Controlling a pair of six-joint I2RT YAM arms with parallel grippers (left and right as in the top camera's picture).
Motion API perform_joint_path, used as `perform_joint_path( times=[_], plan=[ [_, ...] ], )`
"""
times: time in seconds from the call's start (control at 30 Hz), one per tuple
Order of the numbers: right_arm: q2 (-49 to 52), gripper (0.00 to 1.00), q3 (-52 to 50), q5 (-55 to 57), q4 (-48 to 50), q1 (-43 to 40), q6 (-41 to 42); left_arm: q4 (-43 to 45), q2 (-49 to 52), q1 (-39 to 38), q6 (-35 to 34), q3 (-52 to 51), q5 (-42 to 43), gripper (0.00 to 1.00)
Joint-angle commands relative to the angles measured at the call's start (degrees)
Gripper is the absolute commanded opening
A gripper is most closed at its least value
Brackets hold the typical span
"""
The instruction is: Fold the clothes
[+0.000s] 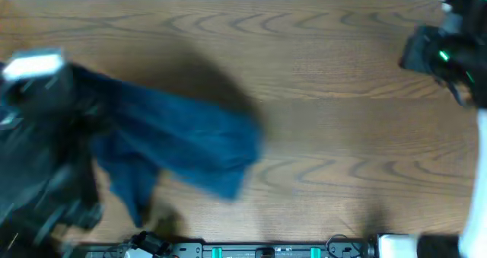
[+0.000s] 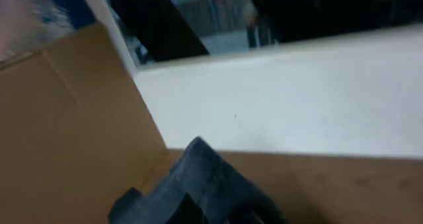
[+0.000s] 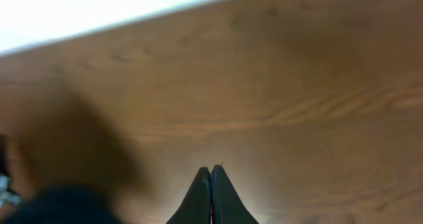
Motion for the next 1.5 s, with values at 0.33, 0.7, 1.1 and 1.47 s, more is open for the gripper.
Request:
perform_joint_path(
  times=[0.33, 0.7, 1.1, 1.47],
  plan=[
    [3.3, 0.01, 0.1, 0.0, 0.2, 1.3, -1.3, 5.2, 13.8, -0.5, -6.9, 0.3, 12.1, 0.06],
    [3.3, 0.01, 0.1, 0.8, -0.3, 1.3, -1.6, 28.2, 17.3, -15.9, -7.8, 0.5, 13.4, 0.06],
    [3.3, 0.02, 0.1, -2.2, -3.8, 1.6, -3.3, 28.7, 21.3, -17.4, -5.7, 0.5, 7.6, 0.06],
    [3.3, 0.79, -0.5, -9.4, -8.3, 2.8, -2.2, 25.9, 26.3, -17.4, -5.5, 0.5, 4.0, 0.06]
  ],
)
